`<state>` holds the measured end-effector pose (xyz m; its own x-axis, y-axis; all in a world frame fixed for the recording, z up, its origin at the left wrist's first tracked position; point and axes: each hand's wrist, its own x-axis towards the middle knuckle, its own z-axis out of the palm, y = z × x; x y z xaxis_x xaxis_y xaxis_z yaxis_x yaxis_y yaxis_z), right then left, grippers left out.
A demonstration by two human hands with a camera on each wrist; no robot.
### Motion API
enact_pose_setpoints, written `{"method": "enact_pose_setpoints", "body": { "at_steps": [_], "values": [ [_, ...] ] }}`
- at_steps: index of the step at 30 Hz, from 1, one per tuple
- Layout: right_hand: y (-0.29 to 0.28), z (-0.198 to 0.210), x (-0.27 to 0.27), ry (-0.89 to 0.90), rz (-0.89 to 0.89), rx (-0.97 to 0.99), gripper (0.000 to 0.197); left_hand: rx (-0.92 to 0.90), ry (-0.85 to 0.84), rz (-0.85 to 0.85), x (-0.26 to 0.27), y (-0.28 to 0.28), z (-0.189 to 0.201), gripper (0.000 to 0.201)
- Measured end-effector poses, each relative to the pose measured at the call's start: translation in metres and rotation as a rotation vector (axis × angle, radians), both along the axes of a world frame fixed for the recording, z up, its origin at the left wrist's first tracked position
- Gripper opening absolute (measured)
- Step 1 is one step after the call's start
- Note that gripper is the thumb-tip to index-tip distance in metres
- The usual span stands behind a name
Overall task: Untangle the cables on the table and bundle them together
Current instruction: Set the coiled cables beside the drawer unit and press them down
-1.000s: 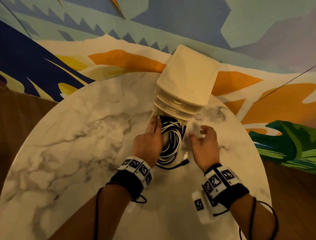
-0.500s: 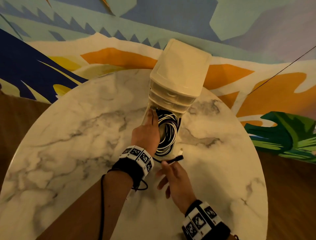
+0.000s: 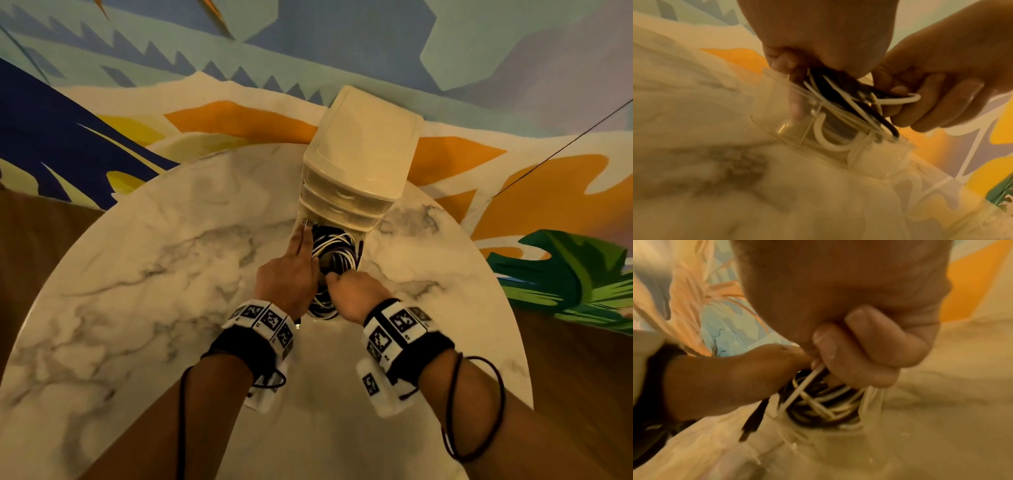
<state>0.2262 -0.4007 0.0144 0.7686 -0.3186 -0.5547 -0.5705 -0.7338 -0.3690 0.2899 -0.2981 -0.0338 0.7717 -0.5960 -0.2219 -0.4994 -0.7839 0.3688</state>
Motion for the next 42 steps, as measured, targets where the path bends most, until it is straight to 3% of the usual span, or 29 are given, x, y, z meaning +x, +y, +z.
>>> {"method": "enact_pose_setpoints", "body": {
  "at_steps": [4, 6, 9, 14, 17, 19, 21, 32, 42],
  "values": [
    [-0.011, 0.004, 0.026, 0.234, 0.182, -0.073, 0.036, 0.018, -0.028, 0.004, -0.003, -0.001, -0.002, 0.058],
    [-0.015, -0.001, 0.032, 0.243, 0.193, -0.126, 0.035, 0.045, -0.036, -0.006, -0.003, 0.0, -0.002, 0.061],
    [-0.012, -0.004, 0.03, 0.1, 0.073, -0.255, 0.03, 0.07, -0.065, 0.0, -0.006, -0.003, 0.001, 0.061],
    [-0.007, -0.023, 0.004, -0.201, 0.015, -0.375, 0.022, 0.026, -0.356, -0.096, 0.004, 0.003, -0.005, 0.059],
    [-0.006, -0.045, -0.006, -0.374, -0.218, -0.394, 0.037, -0.036, -0.247, -0.124, 0.01, 0.009, -0.017, 0.059],
    [-0.004, -0.052, -0.01, -0.408, -0.408, -0.276, 0.059, -0.055, -0.131, -0.105, 0.015, 0.008, -0.021, 0.063],
    [-0.001, -0.058, -0.011, -0.388, -0.474, -0.117, 0.071, -0.07, -0.067, -0.104, 0.02, 0.005, -0.021, 0.063],
    [-0.037, -0.055, 0.011, -0.288, -0.291, -0.19, 0.07, -0.19, -0.021, -0.102, 0.039, -0.029, -0.012, 0.06],
    [-0.023, -0.056, 0.003, -0.289, -0.227, -0.269, 0.071, -0.11, -0.103, -0.058, 0.035, -0.038, -0.016, 0.063]
  ]
}}
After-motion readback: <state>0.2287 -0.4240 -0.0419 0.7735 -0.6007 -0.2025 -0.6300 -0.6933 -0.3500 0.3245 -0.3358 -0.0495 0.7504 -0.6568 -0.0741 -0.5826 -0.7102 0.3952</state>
